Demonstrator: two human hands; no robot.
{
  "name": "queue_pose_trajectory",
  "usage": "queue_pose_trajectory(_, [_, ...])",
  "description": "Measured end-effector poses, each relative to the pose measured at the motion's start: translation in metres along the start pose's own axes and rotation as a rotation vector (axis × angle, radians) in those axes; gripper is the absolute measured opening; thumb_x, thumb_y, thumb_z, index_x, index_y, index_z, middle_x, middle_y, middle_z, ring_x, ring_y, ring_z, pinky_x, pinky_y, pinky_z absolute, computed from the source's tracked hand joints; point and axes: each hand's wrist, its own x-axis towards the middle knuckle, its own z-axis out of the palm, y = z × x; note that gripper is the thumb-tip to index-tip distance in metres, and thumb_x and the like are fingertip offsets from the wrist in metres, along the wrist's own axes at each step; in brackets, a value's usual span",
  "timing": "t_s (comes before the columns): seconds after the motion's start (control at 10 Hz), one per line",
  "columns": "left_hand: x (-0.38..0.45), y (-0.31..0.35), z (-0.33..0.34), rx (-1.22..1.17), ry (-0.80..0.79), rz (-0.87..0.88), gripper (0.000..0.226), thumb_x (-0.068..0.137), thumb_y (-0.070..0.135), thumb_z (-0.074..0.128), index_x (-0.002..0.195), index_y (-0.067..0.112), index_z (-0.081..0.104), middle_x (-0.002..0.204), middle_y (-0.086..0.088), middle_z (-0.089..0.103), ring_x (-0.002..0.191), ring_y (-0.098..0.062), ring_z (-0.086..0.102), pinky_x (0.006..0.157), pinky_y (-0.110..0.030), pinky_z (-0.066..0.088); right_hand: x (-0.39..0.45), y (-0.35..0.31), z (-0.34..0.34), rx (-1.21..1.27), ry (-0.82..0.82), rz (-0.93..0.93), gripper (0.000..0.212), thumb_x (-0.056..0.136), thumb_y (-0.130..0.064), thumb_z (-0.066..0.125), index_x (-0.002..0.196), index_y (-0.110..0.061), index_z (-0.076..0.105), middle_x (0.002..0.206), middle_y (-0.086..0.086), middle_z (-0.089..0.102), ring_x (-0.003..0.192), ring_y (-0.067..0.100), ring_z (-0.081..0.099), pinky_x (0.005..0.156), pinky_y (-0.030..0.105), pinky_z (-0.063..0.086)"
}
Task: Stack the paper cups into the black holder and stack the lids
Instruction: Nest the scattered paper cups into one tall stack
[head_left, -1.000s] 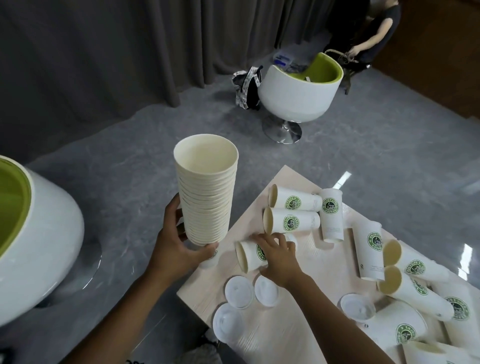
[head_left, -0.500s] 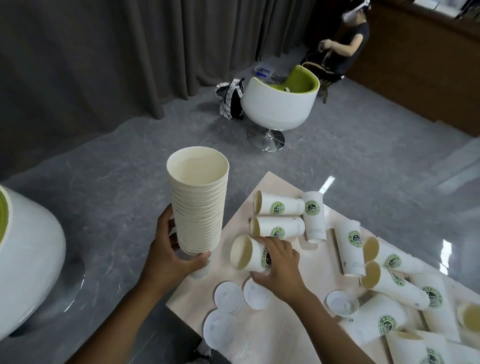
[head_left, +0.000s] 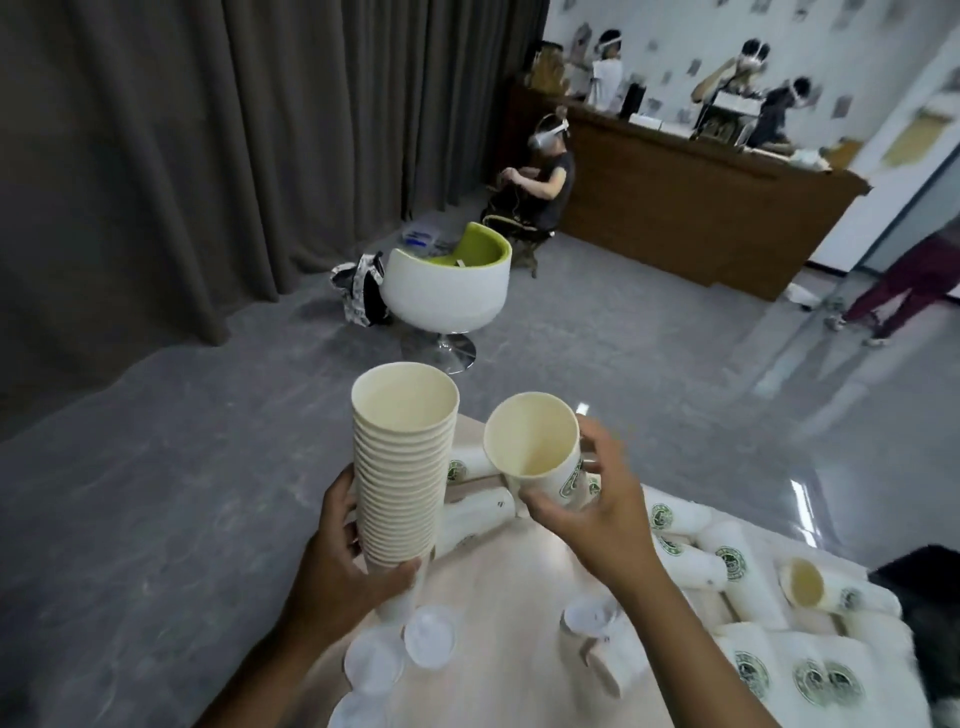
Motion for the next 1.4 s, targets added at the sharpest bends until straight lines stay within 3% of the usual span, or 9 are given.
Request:
queue_pose_trajectory(0.1, [-0.001,0.016,0.029,-0.004,-0.041,0.021,0.106,0.047,0.037,0.092,0.126,0.079,0.036,0.125,0.045,0.057,0.111,0.012,0.063,0.082,-0.011,0.055,0.012,-0.022,-0.042,0.031,0.095,-0.024,0.078,0.066,-0.033,0.093,0.129,-0.049,0.050,0.127,-0.017,0.059,0.113,0.008,0.058,0.091,0.020,0.049])
queue_pose_trajectory(0.3, [-0.017,0.039,0.086,0.022,-0.091,0.040,0.113,0.053,0.003,0.099,0.136,0.050,0.038,0.120,0.047,0.058,0.110,0.009,0.064,0.081,-0.009,0.054,0.026,-0.052,-0.113,0.143,0.236,-0.119,0.079,0.066,-0.034,0.088,0.135,-0.038,0.050,0.130,-0.023,0.058,0.116,0.004,0.058,0.087,0.017,0.050])
queue_pose_trajectory(0.4, [-0.031,0.044,0.107,0.042,-0.108,-0.002,0.110,0.048,0.027,0.096,0.132,0.069,0.038,0.121,0.047,0.055,0.113,0.011,0.061,0.088,-0.010,0.054,0.029,-0.065,-0.140,0.317,0.302,-0.162,0.080,0.069,-0.031,0.087,0.138,-0.035,0.046,0.135,-0.012,0.058,0.122,0.008,0.059,0.094,0.026,0.054])
queue_pose_trajectory(0.5, [-0.044,0.047,0.119,0.095,-0.144,-0.041,0.116,0.063,0.018,0.097,0.130,0.081,0.026,0.130,0.031,0.060,0.121,0.011,0.055,0.099,-0.018,0.051,0.031,-0.077,-0.156,0.556,0.292,-0.231,0.081,0.071,-0.029,0.085,0.140,-0.031,0.042,0.140,0.001,0.057,0.127,0.019,0.059,0.095,0.032,0.056])
queue_pose_trajectory(0.6, [-0.056,0.057,0.135,0.138,-0.143,-0.062,0.115,0.062,0.024,0.095,0.131,0.081,0.022,0.138,0.024,0.056,0.125,0.006,0.057,0.105,-0.030,0.051,0.028,-0.084,-0.158,0.580,0.211,-0.228,0.091,0.072,-0.024,0.087,0.147,-0.028,0.035,0.141,-0.007,0.054,0.129,0.015,0.057,0.097,0.033,0.056])
queue_pose_trajectory(0.7, [-0.069,0.063,0.148,0.165,-0.131,-0.080,0.116,0.062,0.028,0.094,0.134,0.080,0.019,0.142,0.022,0.053,0.129,-0.001,0.055,0.107,-0.034,0.051,0.021,-0.075,-0.156,0.436,0.098,-0.236,0.102,0.073,-0.020,0.089,0.153,-0.032,0.028,0.135,-0.037,0.048,0.130,0.001,0.053,0.100,0.024,0.053])
queue_pose_trajectory(0.8, [-0.082,0.071,0.158,0.148,-0.076,-0.066,0.116,0.064,0.019,0.094,0.131,0.081,0.022,0.135,0.029,0.052,0.119,0.012,0.056,0.100,-0.024,0.051,0.009,-0.063,-0.153,0.334,0.001,-0.244,0.103,0.076,-0.020,0.091,0.153,-0.040,0.026,0.142,-0.037,0.042,0.131,0.001,0.051,0.101,0.024,0.052])
queue_pose_trajectory(1.1, [-0.105,0.082,0.171,0.059,0.009,-0.085,0.107,0.059,0.028,0.093,0.135,0.069,0.030,0.131,0.022,0.062,0.116,-0.001,0.065,0.093,-0.017,0.054,-0.011,-0.031,-0.138,0.178,-0.101,-0.274,0.079,0.078,-0.050,0.082,0.145,-0.043,0.041,0.141,-0.021,0.050,0.125,0.009,0.054,0.094,0.026,0.053])
queue_pose_trajectory(1.4, [-0.105,0.078,0.151,0.082,0.023,-0.081,0.122,0.042,0.041,0.091,0.143,0.061,0.026,0.140,0.011,0.058,0.120,-0.015,0.066,0.102,-0.042,0.057,-0.023,-0.017,-0.108,0.219,-0.169,-0.314,0.056,0.089,-0.035,0.077,0.140,-0.031,0.056,0.142,-0.012,0.053,0.130,0.020,0.054,0.093,0.032,0.053])
